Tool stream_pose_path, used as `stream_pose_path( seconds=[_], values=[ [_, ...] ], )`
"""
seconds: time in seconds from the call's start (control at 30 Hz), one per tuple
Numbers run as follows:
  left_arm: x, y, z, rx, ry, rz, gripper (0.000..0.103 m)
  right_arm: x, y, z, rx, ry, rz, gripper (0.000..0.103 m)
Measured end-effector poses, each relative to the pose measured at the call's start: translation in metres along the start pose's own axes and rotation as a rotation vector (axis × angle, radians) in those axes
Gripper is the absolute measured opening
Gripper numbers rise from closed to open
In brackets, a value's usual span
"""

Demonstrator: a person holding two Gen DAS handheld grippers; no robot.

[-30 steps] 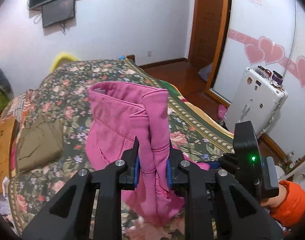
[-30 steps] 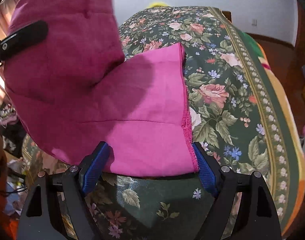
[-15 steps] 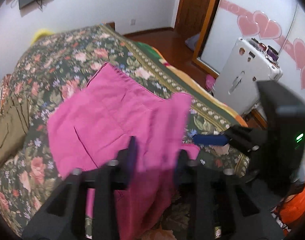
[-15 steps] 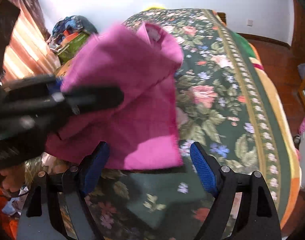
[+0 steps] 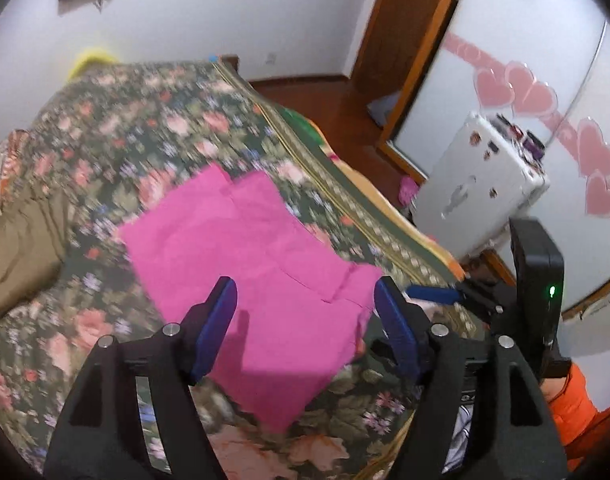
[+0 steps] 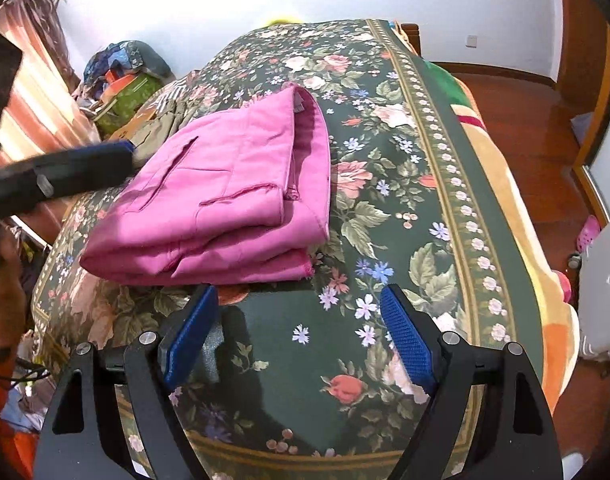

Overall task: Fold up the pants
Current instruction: 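Lay the lifted pants end down on the stack and open the left gripper, then move the left gripper to the pink pants' waistband and close on it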

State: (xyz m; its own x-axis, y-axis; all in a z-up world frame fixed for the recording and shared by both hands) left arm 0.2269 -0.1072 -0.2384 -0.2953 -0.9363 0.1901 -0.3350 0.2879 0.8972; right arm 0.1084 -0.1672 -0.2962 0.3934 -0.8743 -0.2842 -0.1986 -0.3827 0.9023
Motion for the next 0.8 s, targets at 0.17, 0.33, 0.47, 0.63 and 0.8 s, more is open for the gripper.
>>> stream_pose_path(
  seconds=[0.17, 0.33, 0.47, 0.63, 0.8],
  values=[
    [-0.045, 0.001, -0.025, 0.035, 0.038, -0.104, 0.072, -0.002, 0.004, 0.000, 0.009, 0.001, -0.002, 0.081],
    [-0.102, -0.037, -0.052, -0.033, 0.073, -0.200, 0.072, -0.009, 0.008, -0.005, 0.027, 0.009, -0.014, 0.081],
    [-0.128, -0.072, -0.061, -0.097, 0.094, -0.183, 0.072, -0.014, 0.012, -0.011, 0.043, 0.008, -0.022, 0.081],
    [-0.140, -0.109, -0.064, -0.176, 0.052, -0.202, 0.070, -0.017, 0.018, -0.023, 0.067, -0.001, -0.032, 0.081],
    [-0.148, -0.123, -0.056, -0.206, 0.041, -0.189, 0.070, -0.020, 0.018, -0.043, 0.100, -0.006, -0.051, 0.081]
  ],
)
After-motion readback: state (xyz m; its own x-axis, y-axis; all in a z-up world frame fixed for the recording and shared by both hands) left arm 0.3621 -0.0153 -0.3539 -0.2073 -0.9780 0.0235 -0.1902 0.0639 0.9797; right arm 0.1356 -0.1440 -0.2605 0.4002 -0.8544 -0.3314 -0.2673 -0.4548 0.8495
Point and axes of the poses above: each gripper's, at about its wrist camera, not at the fingertips, and y roughly against the way its jaws point, x to its right, z to its underside, the point moved 8 cm from there along -y, roughly the way its jaws point, and after that the axes turned 15 degrees about -x, right-handed, at the moved point
